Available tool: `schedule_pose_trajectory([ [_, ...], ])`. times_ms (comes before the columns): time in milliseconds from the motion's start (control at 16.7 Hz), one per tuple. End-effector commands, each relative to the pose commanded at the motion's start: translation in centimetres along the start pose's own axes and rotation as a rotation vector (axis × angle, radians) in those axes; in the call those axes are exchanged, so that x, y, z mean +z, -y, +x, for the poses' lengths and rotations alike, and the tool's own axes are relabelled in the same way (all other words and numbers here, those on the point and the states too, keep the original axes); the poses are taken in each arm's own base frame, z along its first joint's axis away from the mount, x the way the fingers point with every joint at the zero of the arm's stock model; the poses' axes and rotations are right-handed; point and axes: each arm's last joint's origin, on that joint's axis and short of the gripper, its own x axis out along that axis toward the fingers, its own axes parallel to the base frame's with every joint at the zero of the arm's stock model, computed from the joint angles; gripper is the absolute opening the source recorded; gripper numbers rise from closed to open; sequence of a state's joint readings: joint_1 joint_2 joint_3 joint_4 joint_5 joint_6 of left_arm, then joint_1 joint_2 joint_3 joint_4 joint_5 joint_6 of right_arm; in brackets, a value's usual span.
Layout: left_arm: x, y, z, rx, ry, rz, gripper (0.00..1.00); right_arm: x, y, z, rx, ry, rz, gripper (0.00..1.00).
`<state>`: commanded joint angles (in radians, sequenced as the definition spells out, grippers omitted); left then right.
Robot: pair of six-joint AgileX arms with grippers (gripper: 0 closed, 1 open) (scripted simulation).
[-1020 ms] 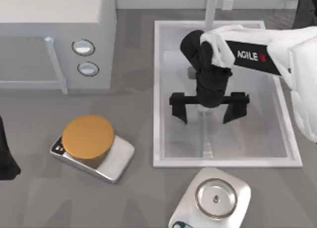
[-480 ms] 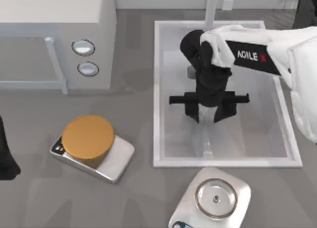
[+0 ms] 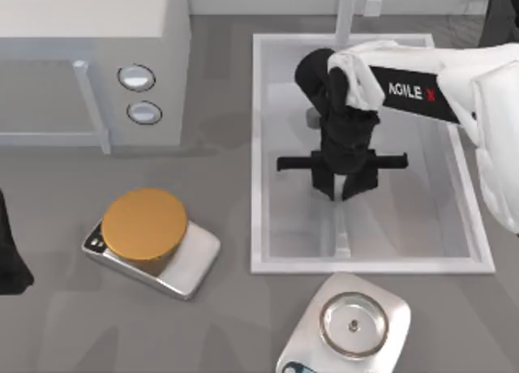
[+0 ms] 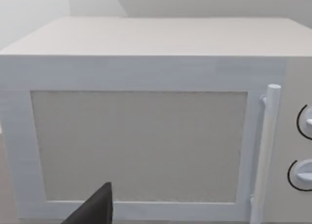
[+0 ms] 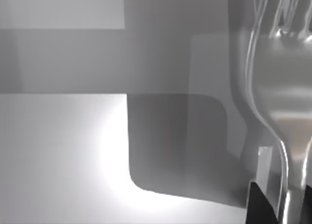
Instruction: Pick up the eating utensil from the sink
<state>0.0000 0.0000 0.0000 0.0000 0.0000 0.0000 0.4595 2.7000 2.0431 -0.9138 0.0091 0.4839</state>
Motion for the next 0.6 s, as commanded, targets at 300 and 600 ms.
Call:
schedule_pose_trajectory([
  [300,0.0,0.0,0.0,0.0,0.0,0.0,1.0,0.7,-0.1,-3.5,0.002,0.046,-0.008,0.0],
  [600,0.0,0.0,0.0,0.0,0.0,0.0,1.0,1.1,-0.4,-10.4,-0.007,0.027,-0.008,0.0],
])
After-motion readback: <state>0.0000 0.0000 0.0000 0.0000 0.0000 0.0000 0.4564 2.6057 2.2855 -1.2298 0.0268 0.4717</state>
